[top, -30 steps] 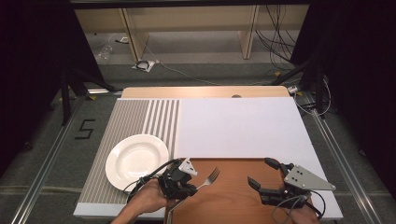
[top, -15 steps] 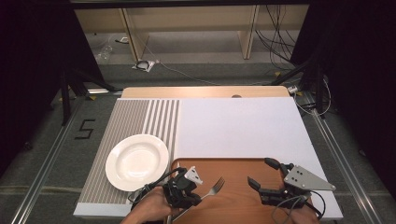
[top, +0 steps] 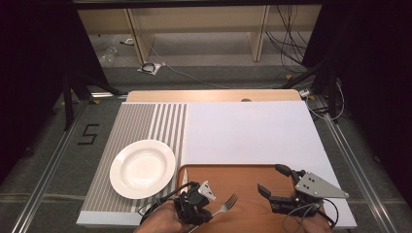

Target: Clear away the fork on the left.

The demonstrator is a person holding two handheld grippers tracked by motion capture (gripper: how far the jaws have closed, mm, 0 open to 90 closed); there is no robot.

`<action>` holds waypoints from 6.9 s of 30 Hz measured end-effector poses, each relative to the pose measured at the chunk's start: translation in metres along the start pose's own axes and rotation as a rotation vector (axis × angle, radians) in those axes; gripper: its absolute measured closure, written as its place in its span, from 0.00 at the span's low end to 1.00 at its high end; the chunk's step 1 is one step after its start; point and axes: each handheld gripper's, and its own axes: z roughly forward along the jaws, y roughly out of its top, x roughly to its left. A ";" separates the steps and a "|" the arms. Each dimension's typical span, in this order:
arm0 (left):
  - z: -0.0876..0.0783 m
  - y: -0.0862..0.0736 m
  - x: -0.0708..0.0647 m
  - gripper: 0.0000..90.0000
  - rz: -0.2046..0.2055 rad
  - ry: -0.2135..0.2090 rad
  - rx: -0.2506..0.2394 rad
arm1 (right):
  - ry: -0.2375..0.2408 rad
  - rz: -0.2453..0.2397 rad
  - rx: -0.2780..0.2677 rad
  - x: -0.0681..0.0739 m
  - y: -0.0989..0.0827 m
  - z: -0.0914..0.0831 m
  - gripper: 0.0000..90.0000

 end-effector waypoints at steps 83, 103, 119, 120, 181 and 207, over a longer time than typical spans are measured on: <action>0.027 -0.001 -0.005 0.99 0.042 0.113 -0.047 | 0.003 -0.005 0.006 0.001 0.000 0.001 0.20; 0.021 -0.006 0.013 0.99 -0.007 0.197 -0.051 | 0.003 -0.006 0.006 0.001 0.000 0.001 0.20; 0.017 -0.010 0.027 0.99 -0.039 0.208 -0.030 | 0.004 -0.005 0.006 0.001 0.000 0.001 0.20; 0.017 -0.010 0.029 0.99 -0.036 0.210 -0.022 | 0.004 -0.005 0.006 0.001 0.000 0.001 0.20; -0.039 -0.018 0.055 0.29 -0.181 0.256 -0.252 | 0.002 -0.007 0.004 0.001 0.000 0.000 0.20; -0.070 -0.043 0.072 0.19 -0.317 0.342 -0.416 | 0.002 -0.006 0.000 0.001 0.001 0.000 0.20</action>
